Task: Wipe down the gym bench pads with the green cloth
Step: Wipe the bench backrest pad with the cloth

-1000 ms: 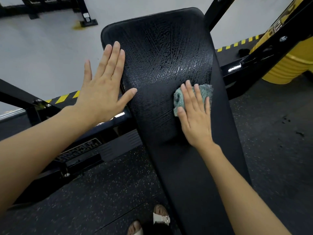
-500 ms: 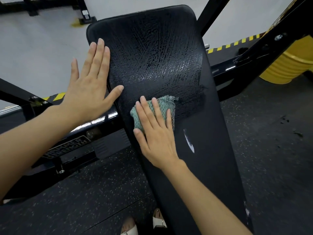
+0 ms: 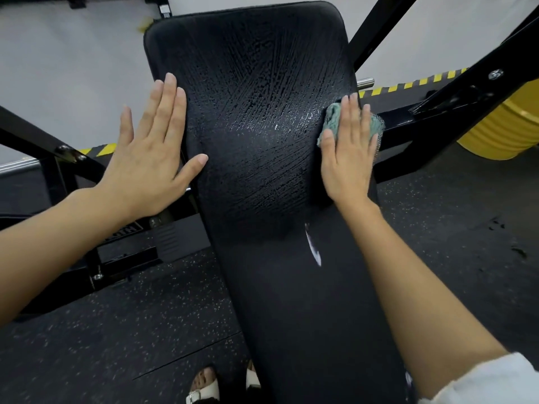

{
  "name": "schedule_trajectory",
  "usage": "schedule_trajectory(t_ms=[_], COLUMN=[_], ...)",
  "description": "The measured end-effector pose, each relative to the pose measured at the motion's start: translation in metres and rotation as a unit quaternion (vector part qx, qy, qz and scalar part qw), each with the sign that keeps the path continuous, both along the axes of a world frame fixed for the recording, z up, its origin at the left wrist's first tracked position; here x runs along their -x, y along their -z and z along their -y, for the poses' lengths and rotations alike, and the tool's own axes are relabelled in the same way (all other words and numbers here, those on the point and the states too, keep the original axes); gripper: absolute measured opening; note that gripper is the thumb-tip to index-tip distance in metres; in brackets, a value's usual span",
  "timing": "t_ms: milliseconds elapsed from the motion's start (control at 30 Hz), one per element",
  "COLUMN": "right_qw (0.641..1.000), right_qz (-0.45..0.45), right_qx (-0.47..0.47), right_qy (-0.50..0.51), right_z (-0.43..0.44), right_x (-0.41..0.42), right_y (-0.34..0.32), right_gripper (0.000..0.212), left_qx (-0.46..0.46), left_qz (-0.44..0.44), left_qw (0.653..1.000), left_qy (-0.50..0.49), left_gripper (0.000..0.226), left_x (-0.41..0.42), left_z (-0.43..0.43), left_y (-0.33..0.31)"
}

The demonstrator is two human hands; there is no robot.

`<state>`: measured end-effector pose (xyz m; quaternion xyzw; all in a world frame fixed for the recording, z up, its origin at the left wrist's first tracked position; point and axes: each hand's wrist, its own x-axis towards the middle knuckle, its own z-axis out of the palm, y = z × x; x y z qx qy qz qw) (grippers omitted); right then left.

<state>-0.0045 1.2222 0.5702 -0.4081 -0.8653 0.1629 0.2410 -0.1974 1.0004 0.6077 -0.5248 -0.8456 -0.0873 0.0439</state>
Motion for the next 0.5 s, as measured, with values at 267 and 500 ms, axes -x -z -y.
schedule_trajectory(t_ms=[267, 500], right_qw=[0.989, 0.976], right_qz=[0.049, 0.099], right_qx=[-0.033, -0.054], right_qy=[-0.137, -0.185], right_z=[0.097, 0.074], right_x=[0.003, -0.040], right_y=[0.011, 0.028], right_gripper=[0.058, 0.057], left_qx=[-0.003, -0.003], left_qz=[-0.003, -0.008], left_qw=[1.000, 1.000], left_qy=[-0.009, -0.015], left_gripper=[0.083, 0.082], left_x=[-0.003, -0.004], left_z=[-0.002, -0.001], left_y=[0.001, 0.002])
